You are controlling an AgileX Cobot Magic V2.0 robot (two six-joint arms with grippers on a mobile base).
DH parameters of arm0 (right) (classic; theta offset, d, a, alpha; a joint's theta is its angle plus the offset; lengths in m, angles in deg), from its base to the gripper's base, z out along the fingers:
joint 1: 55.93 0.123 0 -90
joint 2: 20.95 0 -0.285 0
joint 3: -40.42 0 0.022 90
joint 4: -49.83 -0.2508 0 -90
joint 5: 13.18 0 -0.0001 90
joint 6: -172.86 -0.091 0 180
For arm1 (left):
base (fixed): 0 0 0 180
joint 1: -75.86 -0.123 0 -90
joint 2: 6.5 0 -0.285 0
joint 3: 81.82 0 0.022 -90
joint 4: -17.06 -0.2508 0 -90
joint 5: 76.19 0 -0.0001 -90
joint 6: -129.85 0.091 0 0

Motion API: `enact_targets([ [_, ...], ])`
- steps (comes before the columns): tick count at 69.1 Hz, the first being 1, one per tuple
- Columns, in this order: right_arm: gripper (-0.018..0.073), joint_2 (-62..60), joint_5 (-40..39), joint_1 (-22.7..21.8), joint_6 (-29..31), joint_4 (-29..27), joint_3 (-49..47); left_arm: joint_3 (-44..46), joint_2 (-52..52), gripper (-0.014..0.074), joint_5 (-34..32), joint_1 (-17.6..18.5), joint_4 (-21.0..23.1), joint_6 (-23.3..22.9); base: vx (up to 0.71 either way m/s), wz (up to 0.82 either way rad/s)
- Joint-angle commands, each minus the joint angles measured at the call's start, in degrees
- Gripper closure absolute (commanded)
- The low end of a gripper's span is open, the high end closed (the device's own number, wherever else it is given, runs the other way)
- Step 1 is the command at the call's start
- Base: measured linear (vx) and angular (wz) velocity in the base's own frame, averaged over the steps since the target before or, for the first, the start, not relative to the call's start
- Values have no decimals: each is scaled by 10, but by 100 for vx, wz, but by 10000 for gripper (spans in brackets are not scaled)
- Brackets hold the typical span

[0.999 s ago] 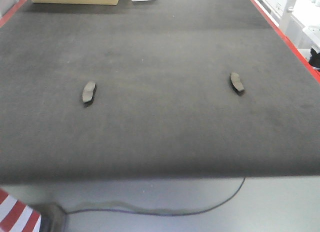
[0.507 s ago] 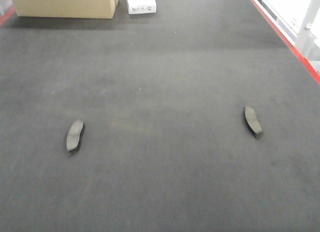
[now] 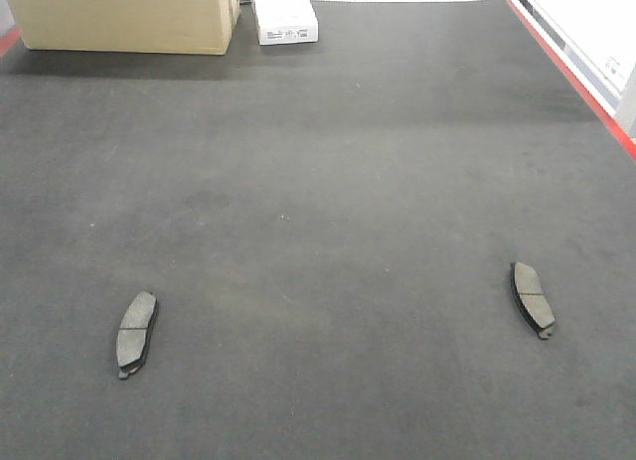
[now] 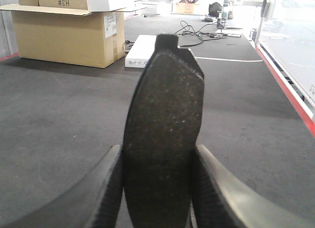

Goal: Move and align brake pads A on conveyor
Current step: 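Position the base at the belt facing the two placed pads, then lower the left gripper's brake pad onto the belt beside the nearer pad and open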

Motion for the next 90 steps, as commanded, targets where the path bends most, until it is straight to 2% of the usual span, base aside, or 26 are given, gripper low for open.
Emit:
enact_targets([
  [1,561,7,-55,-2,6,0,-17,14,-9,602,-56,2,-4,-1,8,2],
  [72,561,7,-55,-2,6,0,-17,14,-9,602,-60,2,-1,-4,1,0],
  [76,561,7,-55,-2,6,0,-17,16,-10,602,-60,2,-1,-20,0,0],
  [83,561,7,-55,-2,6,0,-17,47,-45,600,-32,2,10,-78,0,0],
  [90,561,7,-55,-2,6,0,-17,97,-126,596,4,2,11,-81,0,0],
])
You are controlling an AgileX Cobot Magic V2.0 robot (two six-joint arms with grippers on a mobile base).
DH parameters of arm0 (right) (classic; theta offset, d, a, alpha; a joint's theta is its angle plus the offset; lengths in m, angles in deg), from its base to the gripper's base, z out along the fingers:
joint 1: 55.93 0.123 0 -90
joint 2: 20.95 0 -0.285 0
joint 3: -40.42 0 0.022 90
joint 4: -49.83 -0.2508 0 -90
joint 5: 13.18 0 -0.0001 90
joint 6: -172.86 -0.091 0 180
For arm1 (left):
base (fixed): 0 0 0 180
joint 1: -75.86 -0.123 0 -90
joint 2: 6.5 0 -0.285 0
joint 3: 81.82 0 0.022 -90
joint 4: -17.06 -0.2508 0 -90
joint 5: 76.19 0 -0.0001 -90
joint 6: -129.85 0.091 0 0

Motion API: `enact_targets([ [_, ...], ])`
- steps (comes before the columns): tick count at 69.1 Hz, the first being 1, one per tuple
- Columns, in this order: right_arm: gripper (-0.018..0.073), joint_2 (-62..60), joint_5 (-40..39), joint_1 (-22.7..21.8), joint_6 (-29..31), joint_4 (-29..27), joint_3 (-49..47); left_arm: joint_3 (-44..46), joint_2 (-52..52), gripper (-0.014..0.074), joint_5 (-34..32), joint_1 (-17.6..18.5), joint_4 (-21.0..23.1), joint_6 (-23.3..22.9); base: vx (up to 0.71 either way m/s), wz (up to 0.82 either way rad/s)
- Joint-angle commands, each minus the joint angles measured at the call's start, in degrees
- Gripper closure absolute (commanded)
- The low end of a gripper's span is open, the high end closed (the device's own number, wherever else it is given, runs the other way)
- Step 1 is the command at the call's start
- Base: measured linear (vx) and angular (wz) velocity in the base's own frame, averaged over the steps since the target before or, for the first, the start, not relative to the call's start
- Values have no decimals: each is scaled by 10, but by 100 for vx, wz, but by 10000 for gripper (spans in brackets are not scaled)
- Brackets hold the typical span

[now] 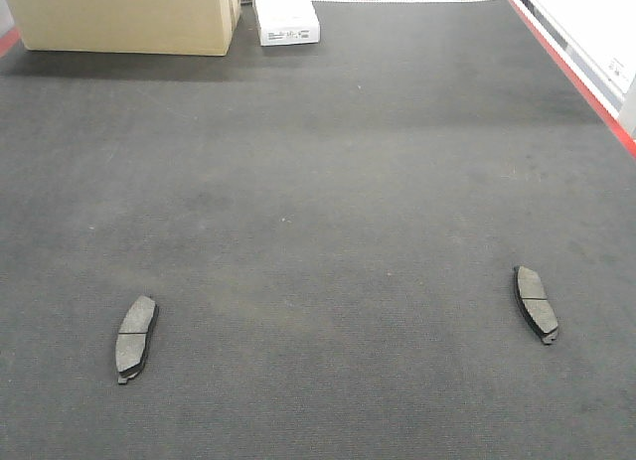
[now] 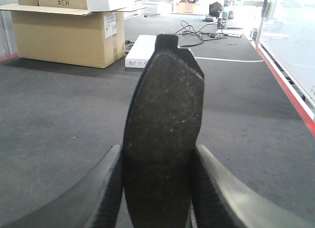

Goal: Move and align brake pads A on conveyor
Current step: 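Lower the left gripper's brake pad onto the belt beside the nearer pad and open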

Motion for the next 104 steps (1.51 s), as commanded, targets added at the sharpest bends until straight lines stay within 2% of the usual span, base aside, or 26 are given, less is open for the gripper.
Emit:
enact_targets([
  [1,561,7,-55,-2,6,0,-17,62,-78,596,-22,2,-1,-15,0,0],
  [11,561,7,-55,-2,6,0,-17,133,-225,592,20,2,5,-22,0,0],
  [23,561,7,-55,-2,6,0,-17,190,-380,591,29,2,60,-23,0,0],
  [30,561,7,-55,-2,6,0,-17,207,-455,589,12,2,71,-10,0,0],
  [52,561,7,-55,-2,6,0,-17,209,-644,582,-63,3,110,-9,0,0],
  [68,561,7,-55,-2,6,0,-17,227,-741,576,-124,53,123,-10,0,0],
  [80,561,7,-55,-2,6,0,-17,291,-824,575,-92,81,120,-18,0,0],
  [97,561,7,-55,-2,6,0,-17,365,-926,574,-61,110,120,-73,0,0],
  [104,561,7,-55,-2,6,0,-17,391,-962,573,-51,120,135,-101,0,0],
])
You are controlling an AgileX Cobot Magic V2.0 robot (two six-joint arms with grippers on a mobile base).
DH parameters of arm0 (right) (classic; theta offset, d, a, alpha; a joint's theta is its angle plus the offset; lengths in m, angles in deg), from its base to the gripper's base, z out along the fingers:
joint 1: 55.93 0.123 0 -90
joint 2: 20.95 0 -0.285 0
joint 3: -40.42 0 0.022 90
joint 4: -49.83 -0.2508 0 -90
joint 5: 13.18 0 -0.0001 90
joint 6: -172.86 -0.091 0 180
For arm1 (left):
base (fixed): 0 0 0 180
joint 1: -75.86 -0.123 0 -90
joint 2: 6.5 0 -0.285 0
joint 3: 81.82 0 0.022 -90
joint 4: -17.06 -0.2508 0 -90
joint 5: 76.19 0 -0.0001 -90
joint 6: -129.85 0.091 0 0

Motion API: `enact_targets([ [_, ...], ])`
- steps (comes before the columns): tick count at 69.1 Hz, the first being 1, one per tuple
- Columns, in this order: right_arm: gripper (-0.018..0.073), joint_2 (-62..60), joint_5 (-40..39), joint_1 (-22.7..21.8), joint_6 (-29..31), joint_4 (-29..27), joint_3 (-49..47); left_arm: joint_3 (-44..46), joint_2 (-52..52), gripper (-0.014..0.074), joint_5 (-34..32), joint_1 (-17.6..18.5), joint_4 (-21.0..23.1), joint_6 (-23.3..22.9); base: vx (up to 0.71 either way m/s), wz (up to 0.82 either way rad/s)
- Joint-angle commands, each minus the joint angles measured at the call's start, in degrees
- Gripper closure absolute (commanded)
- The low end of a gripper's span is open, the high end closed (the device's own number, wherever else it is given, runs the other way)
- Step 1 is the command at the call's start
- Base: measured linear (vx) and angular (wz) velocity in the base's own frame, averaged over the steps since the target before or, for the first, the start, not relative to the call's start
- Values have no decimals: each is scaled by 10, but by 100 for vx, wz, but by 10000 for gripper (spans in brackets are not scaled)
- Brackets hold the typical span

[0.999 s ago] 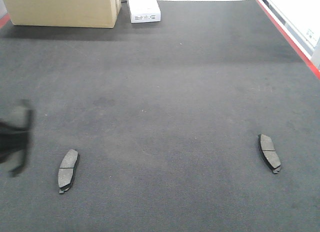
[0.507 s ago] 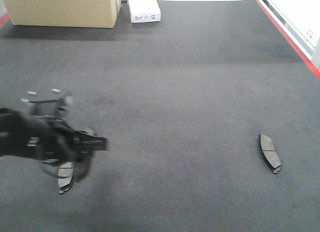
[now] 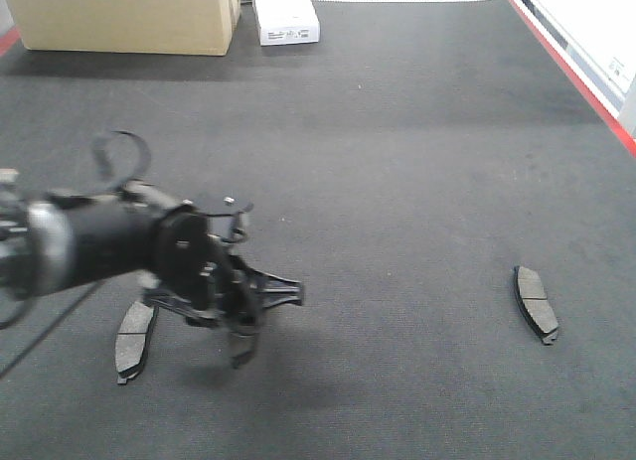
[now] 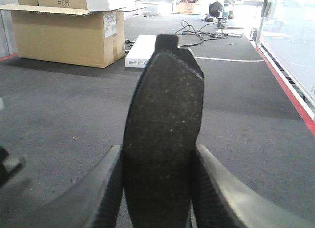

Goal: Move and align brake pads A on conveyor
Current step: 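Lower the left gripper's brake pad onto the belt beside the nearer pad and open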

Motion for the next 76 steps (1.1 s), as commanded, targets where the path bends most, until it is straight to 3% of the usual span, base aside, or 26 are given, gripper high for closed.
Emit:
enact_targets([
  [1,561,7,-55,-2,6,0,-17,40,-2,572,-7,13,16,-25,0,0],
  [14,561,7,-55,-2,6,0,-17,71,-53,555,30,26,31,-31,0,0],
  [24,561,7,-55,-2,6,0,-17,71,-68,489,12,26,35,-20,0,0],
  [32,561,7,-55,-2,6,0,-17,75,-68,388,10,26,34,4,0,0],
  [44,561,7,-55,-2,6,0,-17,78,-68,195,17,26,34,4,0,0],
  [52,561,7,-55,-2,6,0,-17,79,-68,113,16,26,24,-1,0,0],
  [76,561,7,-55,-2,6,0,-17,87,16,91,21,26,-41,-1,0,0],
])
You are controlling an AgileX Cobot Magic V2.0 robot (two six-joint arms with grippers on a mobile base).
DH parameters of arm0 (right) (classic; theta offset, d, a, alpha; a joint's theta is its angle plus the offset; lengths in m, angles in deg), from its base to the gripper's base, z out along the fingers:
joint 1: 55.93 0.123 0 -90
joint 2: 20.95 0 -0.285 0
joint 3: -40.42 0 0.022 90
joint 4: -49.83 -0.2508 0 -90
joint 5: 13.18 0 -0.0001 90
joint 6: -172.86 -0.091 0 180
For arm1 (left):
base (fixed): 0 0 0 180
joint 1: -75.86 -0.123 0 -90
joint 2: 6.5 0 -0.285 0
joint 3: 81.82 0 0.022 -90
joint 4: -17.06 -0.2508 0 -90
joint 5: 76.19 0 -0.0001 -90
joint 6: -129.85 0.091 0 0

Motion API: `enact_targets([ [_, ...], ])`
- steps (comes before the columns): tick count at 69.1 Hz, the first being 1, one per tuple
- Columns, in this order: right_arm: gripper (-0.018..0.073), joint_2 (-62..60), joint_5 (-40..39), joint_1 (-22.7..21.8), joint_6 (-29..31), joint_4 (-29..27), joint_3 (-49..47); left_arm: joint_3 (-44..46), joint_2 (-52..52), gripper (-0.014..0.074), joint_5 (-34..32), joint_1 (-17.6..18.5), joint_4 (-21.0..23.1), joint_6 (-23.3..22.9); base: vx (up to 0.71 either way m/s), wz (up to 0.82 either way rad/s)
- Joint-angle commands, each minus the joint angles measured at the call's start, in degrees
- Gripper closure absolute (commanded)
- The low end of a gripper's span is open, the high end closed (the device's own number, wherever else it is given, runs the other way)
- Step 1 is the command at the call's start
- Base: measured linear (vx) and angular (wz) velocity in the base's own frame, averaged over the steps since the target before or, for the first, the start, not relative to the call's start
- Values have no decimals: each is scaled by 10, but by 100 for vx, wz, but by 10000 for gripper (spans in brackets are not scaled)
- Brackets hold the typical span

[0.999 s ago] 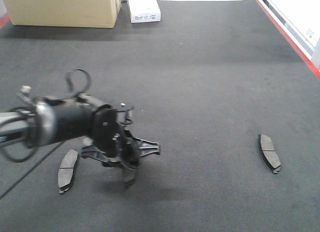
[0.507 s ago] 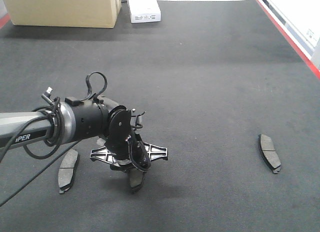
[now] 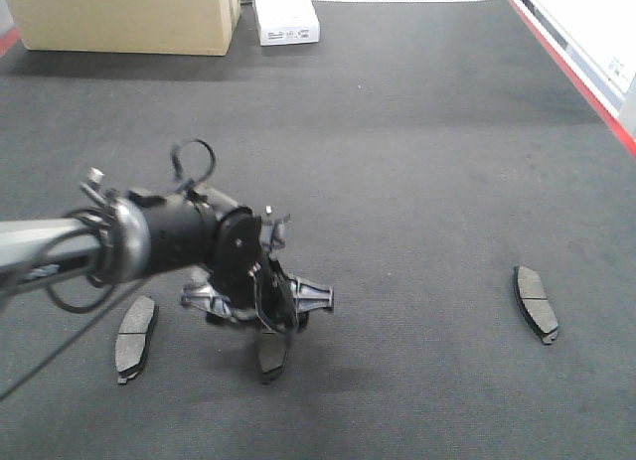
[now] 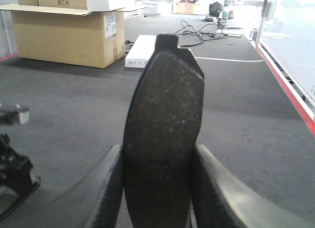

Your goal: Move and align brake pads A on conveyor

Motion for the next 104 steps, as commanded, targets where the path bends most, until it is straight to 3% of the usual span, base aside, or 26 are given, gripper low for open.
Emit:
enact_targets([
  [1,561,7,-55,-2,6,0,-17,13,78,92,-15,1,-28,-4,0,0],
  [17,561,7,-55,-2,6,0,-17,3,195,94,22,1,-95,-3,0,0],
  [34,561,7,-55,-2,6,0,-17,-116,358,94,-4,1,-147,11,0,0],
  [54,561,7,-55,-2,6,0,-17,-276,599,94,-41,1,-172,54,0,0],
  [75,561,7,-55,-2,6,0,-17,-413,819,94,-140,1,-183,54,0,0],
  [104,561,7,-55,-2,6,0,-17,-467,981,94,-109,1,-179,64,0,0],
])
